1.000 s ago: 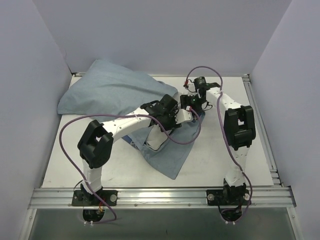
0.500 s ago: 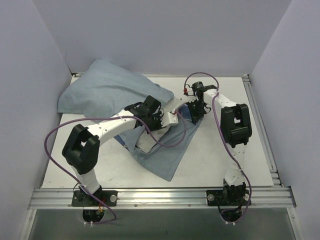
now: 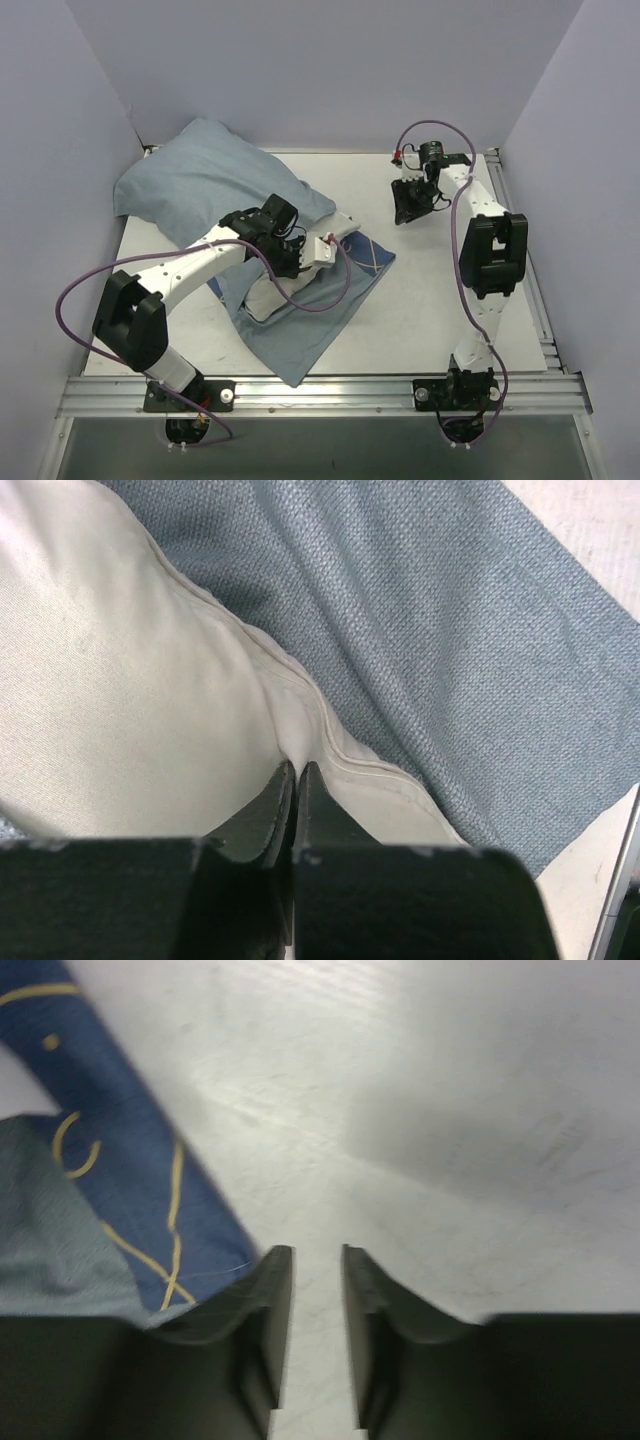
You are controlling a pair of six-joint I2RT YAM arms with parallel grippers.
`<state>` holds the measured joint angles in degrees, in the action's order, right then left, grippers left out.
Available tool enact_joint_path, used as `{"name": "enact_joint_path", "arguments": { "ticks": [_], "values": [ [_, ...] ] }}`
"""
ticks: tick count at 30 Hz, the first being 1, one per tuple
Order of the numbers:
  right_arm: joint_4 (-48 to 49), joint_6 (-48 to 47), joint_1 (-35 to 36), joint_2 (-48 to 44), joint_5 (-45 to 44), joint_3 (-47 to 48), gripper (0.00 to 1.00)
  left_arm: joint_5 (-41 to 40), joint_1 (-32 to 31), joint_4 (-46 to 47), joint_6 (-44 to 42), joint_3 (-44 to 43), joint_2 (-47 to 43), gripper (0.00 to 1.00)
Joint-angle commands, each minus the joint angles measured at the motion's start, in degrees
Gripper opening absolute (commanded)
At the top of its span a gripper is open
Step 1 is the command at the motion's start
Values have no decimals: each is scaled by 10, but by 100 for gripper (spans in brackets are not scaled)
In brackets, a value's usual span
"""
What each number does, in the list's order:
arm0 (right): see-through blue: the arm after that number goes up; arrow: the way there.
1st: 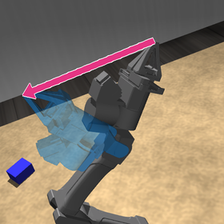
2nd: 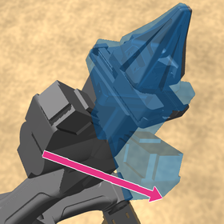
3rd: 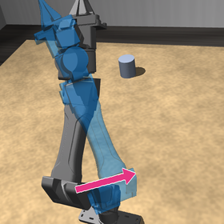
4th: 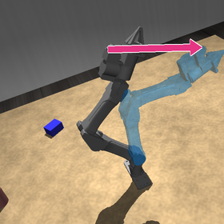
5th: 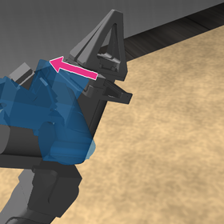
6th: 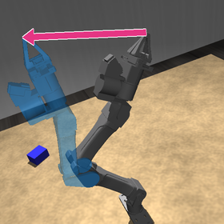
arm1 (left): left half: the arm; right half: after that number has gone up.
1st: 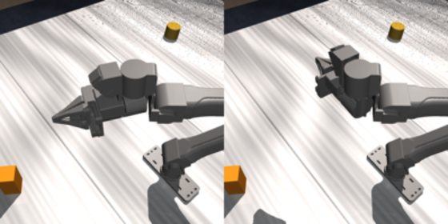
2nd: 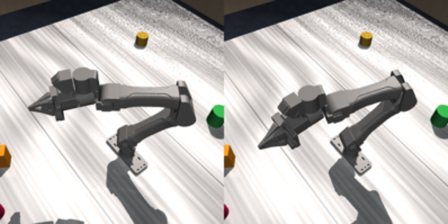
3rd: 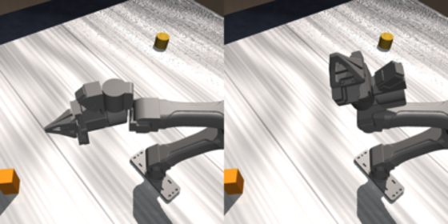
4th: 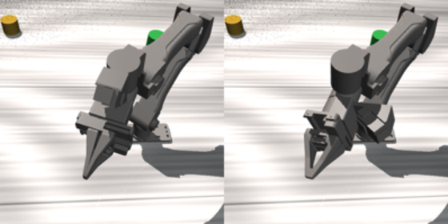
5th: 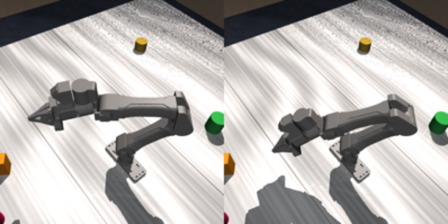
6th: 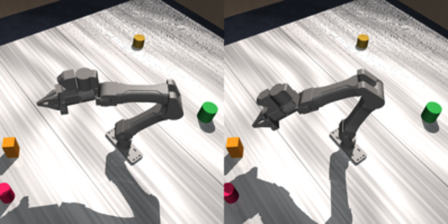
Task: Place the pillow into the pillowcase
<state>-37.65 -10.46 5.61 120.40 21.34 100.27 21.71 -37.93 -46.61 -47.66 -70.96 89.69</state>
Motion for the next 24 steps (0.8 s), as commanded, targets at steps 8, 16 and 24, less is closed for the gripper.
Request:
{"name": "enact_joint_path", "arguments": {
  "ticks": [8,16,24],
  "values": [
    [23,-156,141,-146,60,-205,50,111,27,-46,-2,-34,0,0],
    [84,-177,235,-132,-82,-275,48,103,32,-50,-2,-26,-1,0],
    [97,-184,241,-116,-147,-283,4,97,38,-50,-7,-9,-14,0]
  ]
}}
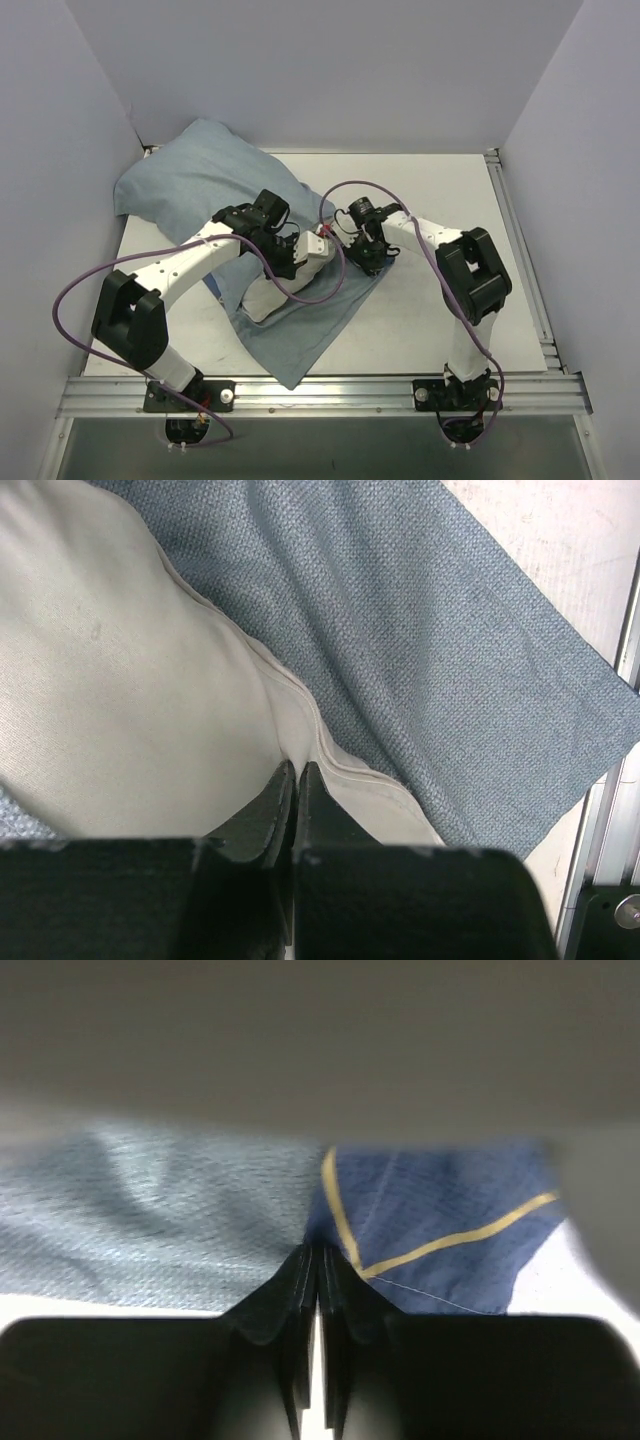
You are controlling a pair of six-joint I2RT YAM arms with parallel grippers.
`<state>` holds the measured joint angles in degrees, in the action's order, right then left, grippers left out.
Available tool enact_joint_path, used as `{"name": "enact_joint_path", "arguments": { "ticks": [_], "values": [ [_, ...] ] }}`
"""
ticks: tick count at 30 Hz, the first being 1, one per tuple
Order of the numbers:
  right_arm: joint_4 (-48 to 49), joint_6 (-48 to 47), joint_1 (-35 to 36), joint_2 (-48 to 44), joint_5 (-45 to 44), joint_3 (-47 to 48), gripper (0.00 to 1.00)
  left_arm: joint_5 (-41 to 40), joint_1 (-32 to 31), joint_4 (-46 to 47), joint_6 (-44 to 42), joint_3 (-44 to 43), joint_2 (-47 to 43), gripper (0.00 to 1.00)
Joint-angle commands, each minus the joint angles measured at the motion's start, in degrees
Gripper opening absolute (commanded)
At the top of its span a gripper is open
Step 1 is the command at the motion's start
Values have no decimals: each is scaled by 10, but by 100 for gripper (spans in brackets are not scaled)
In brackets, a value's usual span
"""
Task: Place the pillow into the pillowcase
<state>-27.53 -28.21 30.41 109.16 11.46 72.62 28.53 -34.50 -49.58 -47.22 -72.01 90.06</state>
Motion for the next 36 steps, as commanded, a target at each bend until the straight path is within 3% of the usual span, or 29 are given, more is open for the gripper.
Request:
{"name": "enact_joint_path", "arguments": {
  "ticks": [1,6,8,12,16,17,21,25,30,36],
  "values": [
    [-6,-5,-11,-11,-47,-7,2,28,6,-21,-12,3,-20,0],
    [-41,5,-65,-57,-11,31,0,27,8,-24,-24,24,-30,0],
    [-54,22,-117,-62,5,56,0,27,11,-33,-37,31,-38,0],
    [-67,76,-208,-20,39,157,0,35,13,-59,-61,46,-53,0],
    [-121,88,-234,38,110,246,0,38,11,-66,-55,35,-55,0],
    [-127,77,-229,27,131,241,0,36,11,-65,-53,29,-52,0],
    [-129,43,-152,-29,144,151,33,36,16,-68,-44,9,-38,0],
    [-97,64,-89,-70,133,61,48,48,17,-70,-45,12,-31,0],
    [-31,81,-18,-90,46,-14,48,52,18,-68,-42,7,-22,0],
    [-17,103,42,-44,-17,-14,41,50,17,-66,-43,17,-25,0]
  ]
}}
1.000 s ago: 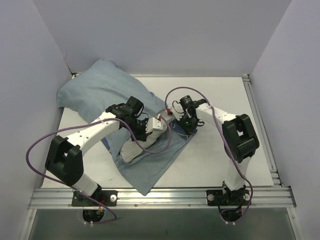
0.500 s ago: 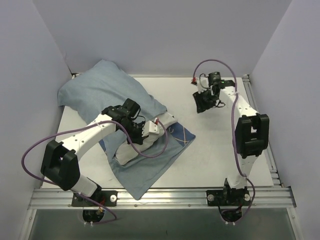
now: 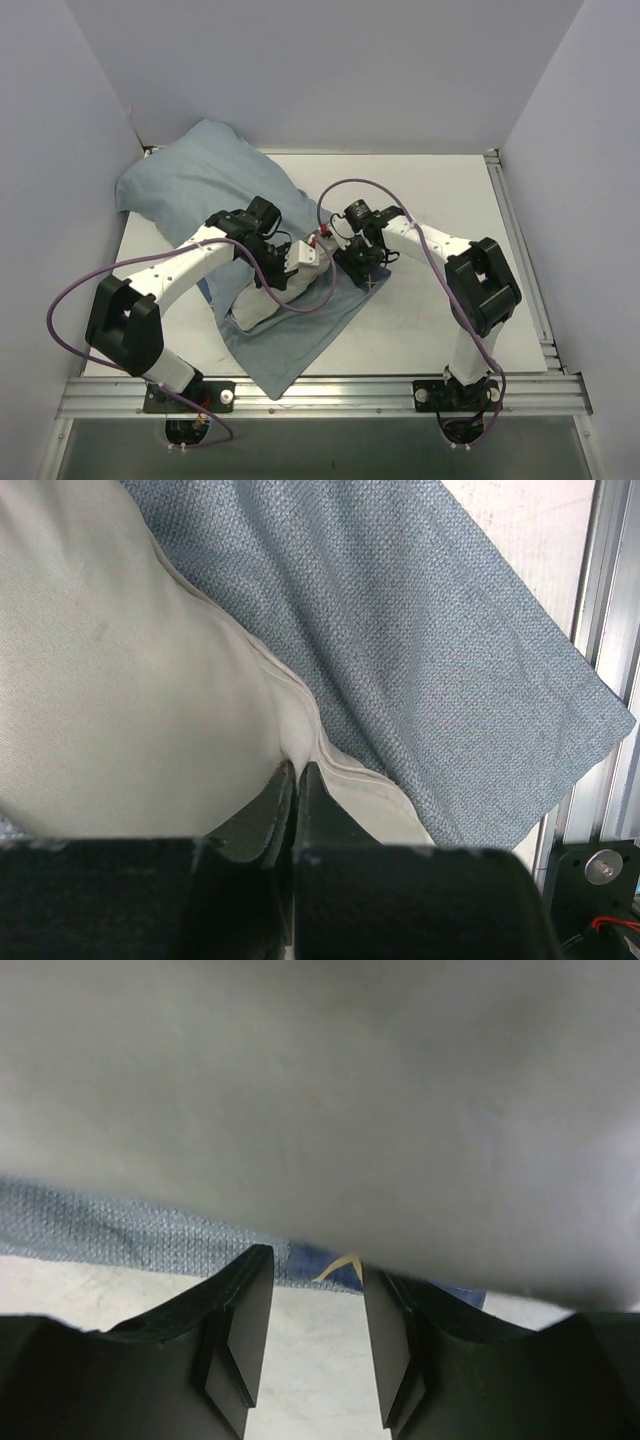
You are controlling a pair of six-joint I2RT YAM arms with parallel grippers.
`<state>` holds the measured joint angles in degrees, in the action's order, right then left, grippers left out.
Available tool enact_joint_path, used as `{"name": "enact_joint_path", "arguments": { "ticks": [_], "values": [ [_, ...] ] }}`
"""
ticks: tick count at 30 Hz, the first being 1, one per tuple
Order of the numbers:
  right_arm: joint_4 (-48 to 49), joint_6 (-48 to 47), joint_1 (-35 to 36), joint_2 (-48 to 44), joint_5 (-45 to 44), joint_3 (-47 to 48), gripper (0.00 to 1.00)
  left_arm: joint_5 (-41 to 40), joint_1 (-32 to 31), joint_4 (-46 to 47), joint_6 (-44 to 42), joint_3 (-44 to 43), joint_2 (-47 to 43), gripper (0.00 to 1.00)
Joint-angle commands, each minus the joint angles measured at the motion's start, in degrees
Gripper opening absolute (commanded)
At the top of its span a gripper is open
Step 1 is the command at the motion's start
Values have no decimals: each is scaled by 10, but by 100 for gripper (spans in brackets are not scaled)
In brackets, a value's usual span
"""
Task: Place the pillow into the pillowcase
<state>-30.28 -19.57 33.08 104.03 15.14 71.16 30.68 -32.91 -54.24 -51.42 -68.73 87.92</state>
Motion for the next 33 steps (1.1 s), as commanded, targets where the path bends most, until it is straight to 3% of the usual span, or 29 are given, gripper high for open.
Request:
{"name": "enact_joint_path", "arguments": {
  "ticks": [1,8,16,20,27,33],
  "values": [
    [12,17,20,13,-69,-4,41,27,1,-19,-2,-14,-6,0],
    [19,13,46,50,-127,-18,32,21,3,-14,-4,-1,-13,0],
    [16,2,16,36,-167,-26,0,23,10,-14,-16,4,-13,0],
    [0,5,-20,7,-157,-1,0,25,13,-14,-20,6,-13,0],
    [-107,30,-146,-8,51,126,0,23,21,-14,-35,18,-15,0],
    [-233,38,-227,85,253,259,0,22,24,-15,-41,17,-7,0]
  ]
}}
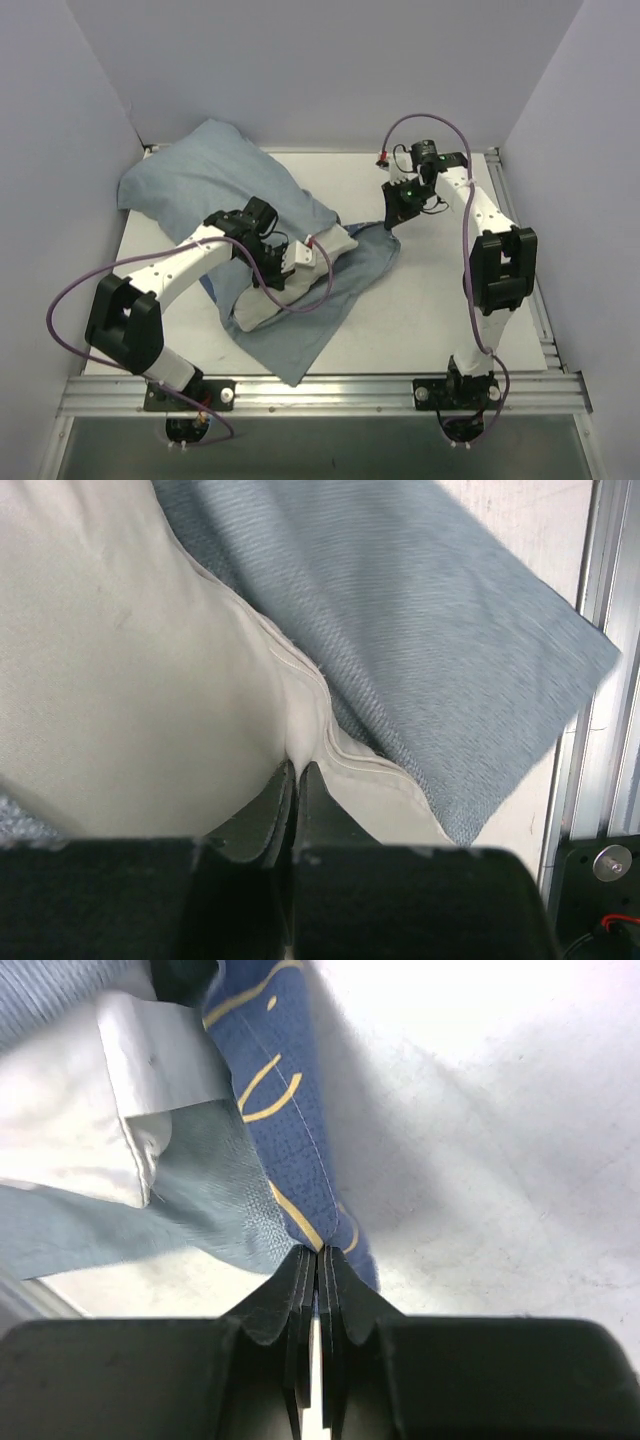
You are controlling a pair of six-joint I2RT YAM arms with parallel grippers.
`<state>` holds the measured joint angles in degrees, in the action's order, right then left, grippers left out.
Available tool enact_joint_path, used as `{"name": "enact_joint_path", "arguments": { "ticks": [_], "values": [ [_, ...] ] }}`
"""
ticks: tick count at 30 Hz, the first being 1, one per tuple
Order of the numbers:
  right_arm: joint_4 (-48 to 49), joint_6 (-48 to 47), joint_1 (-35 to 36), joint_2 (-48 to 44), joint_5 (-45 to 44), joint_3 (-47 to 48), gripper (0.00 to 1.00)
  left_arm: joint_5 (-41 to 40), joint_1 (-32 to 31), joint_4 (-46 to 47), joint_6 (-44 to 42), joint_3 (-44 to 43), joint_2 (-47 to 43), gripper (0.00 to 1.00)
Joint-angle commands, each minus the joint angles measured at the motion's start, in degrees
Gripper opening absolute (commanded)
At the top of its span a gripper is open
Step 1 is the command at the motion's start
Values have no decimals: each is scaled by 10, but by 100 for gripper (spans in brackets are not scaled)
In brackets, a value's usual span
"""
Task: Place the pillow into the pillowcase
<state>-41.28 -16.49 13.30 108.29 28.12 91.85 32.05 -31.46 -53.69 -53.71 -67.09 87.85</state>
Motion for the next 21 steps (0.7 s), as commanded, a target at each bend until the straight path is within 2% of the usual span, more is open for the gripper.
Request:
{"name": "enact_joint_path", "arguments": {
  "ticks": [1,5,8,12,16,18,19,20,21],
  "values": [
    [-135,6,-36,55,141,63,0,6,11,-21,-18,0,-5,0],
    [-166,-2,-69,97,172,90,0,6,14,-25,-22,-1,-3,0],
    [-156,13,-99,126,129,111,0,13,15,-40,-35,-1,-8,0],
    [-140,99,-155,176,55,146,0,6,9,-87,-75,7,-26,0],
    [-120,135,-193,164,-13,99,0,-33,7,-101,-69,12,-30,0],
    [-101,130,-195,143,-16,71,0,-34,5,-105,-56,5,-30,0],
    [-97,122,-193,128,-6,59,0,-25,4,-102,-43,-13,-29,6],
    [-98,117,-187,124,2,47,0,-17,3,-94,-21,-27,-27,21],
    [-101,90,-156,117,10,40,0,-20,-14,-40,108,-74,-11,56]
  ]
}}
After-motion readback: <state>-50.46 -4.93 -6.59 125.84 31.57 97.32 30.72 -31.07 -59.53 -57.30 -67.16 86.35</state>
